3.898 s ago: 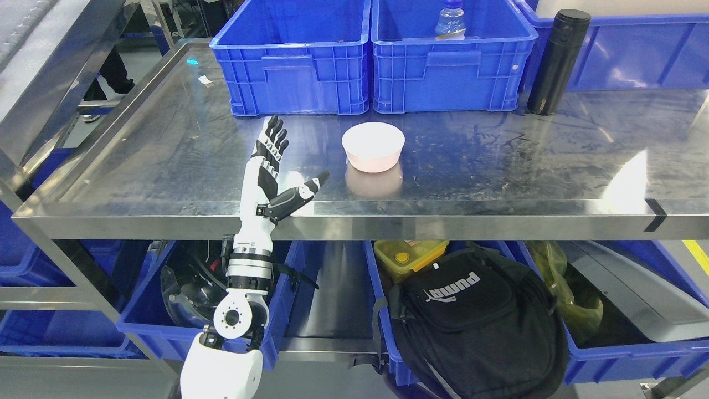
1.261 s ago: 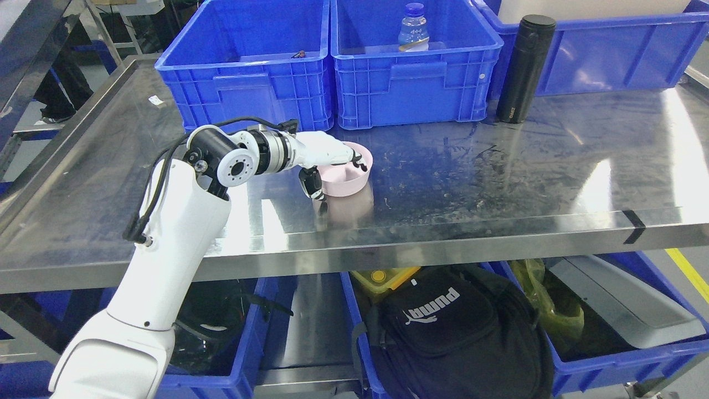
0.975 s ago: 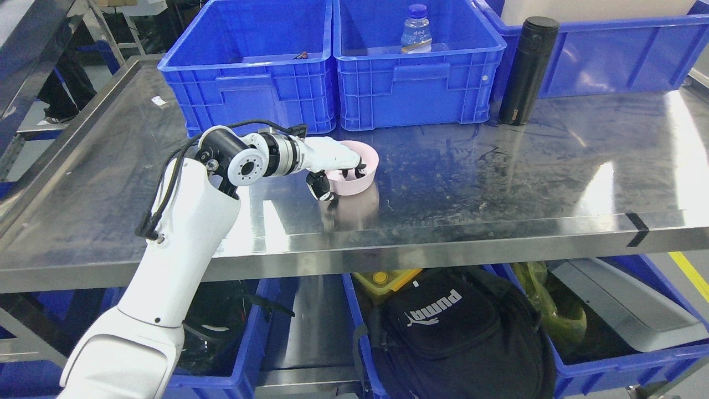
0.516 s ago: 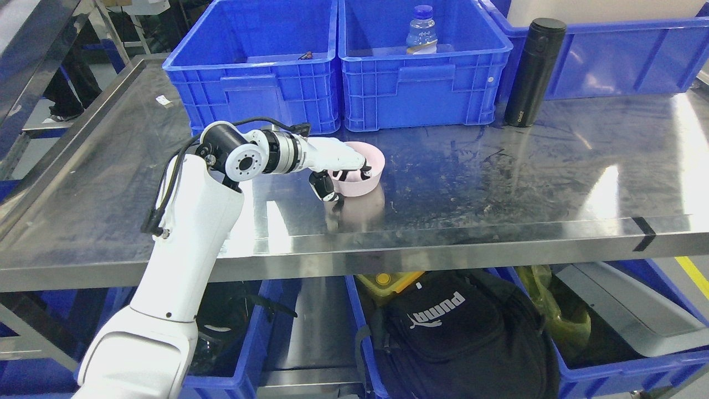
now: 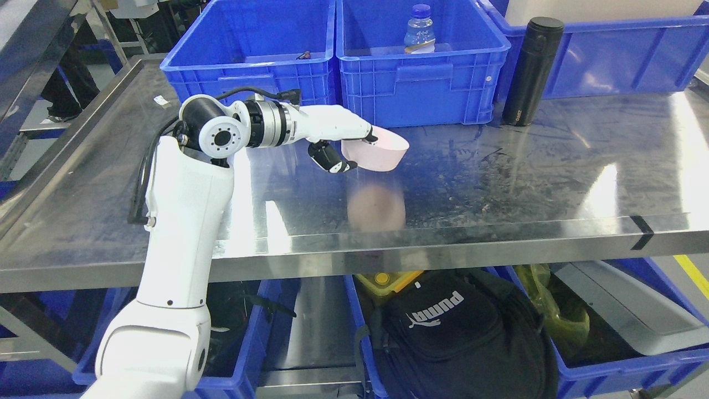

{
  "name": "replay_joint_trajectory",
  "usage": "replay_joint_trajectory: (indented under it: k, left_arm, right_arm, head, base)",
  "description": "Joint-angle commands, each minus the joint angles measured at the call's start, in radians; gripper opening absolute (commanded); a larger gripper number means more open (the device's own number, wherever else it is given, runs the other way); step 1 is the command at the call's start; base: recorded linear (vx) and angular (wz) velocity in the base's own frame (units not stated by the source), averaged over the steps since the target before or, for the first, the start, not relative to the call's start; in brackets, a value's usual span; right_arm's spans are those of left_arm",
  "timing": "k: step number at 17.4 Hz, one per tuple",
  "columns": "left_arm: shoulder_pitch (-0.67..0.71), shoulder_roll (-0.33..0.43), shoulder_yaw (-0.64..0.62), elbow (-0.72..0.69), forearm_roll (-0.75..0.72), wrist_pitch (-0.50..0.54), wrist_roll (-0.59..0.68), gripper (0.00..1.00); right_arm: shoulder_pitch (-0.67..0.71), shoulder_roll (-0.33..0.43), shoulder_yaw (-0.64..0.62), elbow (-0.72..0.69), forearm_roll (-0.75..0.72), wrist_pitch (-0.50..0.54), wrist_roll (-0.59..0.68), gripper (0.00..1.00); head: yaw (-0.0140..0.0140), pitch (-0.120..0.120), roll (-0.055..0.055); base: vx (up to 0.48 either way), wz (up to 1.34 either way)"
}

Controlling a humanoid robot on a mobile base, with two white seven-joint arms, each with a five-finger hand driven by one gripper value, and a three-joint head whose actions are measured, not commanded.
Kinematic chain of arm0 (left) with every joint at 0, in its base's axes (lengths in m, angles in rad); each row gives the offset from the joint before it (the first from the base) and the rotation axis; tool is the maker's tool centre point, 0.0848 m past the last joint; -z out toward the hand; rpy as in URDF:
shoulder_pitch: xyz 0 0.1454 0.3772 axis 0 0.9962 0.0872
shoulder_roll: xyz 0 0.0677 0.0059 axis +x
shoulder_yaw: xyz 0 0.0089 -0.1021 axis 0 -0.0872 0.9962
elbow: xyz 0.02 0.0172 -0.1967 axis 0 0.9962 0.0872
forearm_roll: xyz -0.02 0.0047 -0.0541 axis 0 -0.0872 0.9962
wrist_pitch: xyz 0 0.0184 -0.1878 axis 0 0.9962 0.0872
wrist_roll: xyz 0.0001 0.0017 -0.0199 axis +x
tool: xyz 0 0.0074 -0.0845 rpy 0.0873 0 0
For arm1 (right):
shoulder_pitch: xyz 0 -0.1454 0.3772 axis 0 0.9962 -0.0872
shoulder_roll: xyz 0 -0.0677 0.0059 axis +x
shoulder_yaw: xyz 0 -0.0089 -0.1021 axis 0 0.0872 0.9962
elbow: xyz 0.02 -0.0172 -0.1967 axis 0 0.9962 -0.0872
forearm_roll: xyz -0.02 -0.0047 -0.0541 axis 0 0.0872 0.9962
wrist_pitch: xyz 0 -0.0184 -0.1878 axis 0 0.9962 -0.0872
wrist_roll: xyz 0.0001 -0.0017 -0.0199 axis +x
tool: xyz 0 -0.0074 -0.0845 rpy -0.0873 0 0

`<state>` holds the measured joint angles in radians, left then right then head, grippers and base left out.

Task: Stack pink IKEA bowl on shelf middle layer
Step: 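Lift the pink bowl off the shelf with the left hand, then hold the pink bowl in the left hand while driving to the other shelf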

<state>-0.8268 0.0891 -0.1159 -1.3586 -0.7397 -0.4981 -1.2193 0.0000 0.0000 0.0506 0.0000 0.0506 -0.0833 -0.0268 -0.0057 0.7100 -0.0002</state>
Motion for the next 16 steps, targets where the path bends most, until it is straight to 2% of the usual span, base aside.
replay_joint_trajectory:
  k: [1,8,16]
  left_arm:
    - [0.002,-0.011,0.150,-0.171,0.109,-0.003,-0.016,0.00]
    - [0.002,-0.014,0.139,-0.206,0.120,-0.005,-0.016,0.00]
    - [0.003,-0.005,0.122,-0.212,0.118,-0.008,-0.014,0.00]
  right_arm:
    - [0.021,-0.017,0.000,-0.017,0.000,0.000,0.001,1.00]
    - [0.021,-0.017,0.000,-0.017,0.000,0.000,0.001,1.00]
    - [0.021,-0.017,0.000,-0.017,0.000,0.000,0.001,1.00]
  head:
    - [0.0000,0.000,0.000]
    - [0.0000,0.000,0.000]
    - [0.0000,0.000,0.000]
  base:
    - [0.000,0.00]
    - [0.001,0.12]
    - [-0.003,0.48]
